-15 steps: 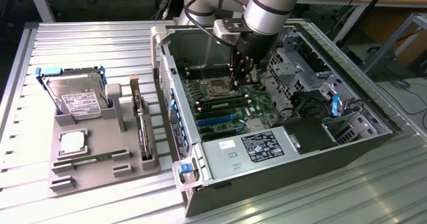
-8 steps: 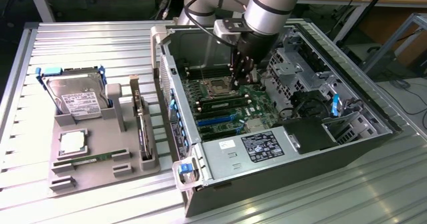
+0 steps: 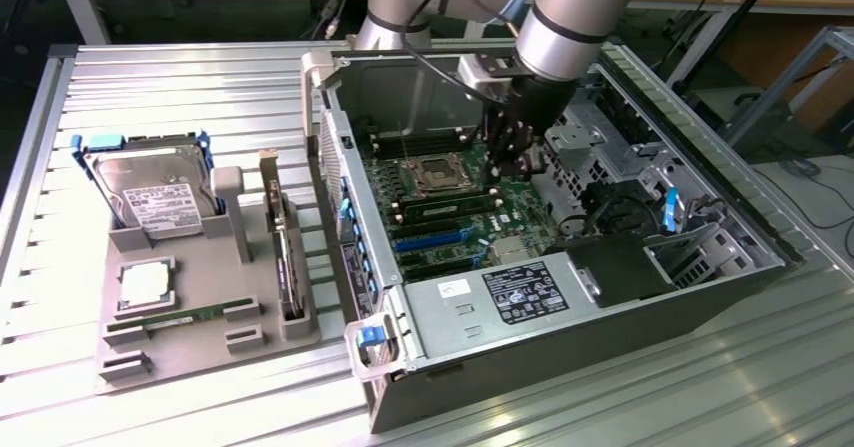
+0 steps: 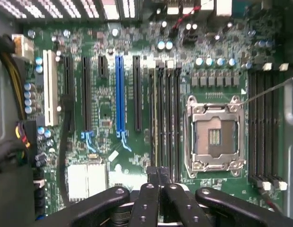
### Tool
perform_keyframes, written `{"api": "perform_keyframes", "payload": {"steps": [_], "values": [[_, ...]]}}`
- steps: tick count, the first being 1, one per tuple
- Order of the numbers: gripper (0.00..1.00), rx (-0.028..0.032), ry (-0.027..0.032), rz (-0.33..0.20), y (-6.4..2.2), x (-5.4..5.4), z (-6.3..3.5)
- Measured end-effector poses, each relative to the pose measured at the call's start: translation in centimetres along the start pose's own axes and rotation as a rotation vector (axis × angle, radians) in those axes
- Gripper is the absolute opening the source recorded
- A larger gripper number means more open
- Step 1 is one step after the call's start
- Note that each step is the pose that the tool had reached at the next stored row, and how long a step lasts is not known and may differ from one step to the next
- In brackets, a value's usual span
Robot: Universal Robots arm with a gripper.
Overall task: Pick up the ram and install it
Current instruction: 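Press down the ram until it locks into place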
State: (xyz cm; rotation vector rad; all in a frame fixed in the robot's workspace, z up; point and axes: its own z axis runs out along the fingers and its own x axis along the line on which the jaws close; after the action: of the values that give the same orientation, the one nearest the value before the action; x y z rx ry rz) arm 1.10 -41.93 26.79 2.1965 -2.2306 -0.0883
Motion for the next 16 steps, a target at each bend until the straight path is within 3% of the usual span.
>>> {"api": "perform_keyframes", "payload": {"steps": [3,6,10,16], "values": [[0.1,0.0,0.0,0.0,-0.26,0.2,1.03],[0.1,-0.0001,0.0001,0.0,-1.97,0.2,1.99],[0.1,0.0002,0.0024,0.003,-2.02,-0.1,2.23],[0.1,0.0001,0.0055,0.004,-2.08,-0.1,3.46]]}}
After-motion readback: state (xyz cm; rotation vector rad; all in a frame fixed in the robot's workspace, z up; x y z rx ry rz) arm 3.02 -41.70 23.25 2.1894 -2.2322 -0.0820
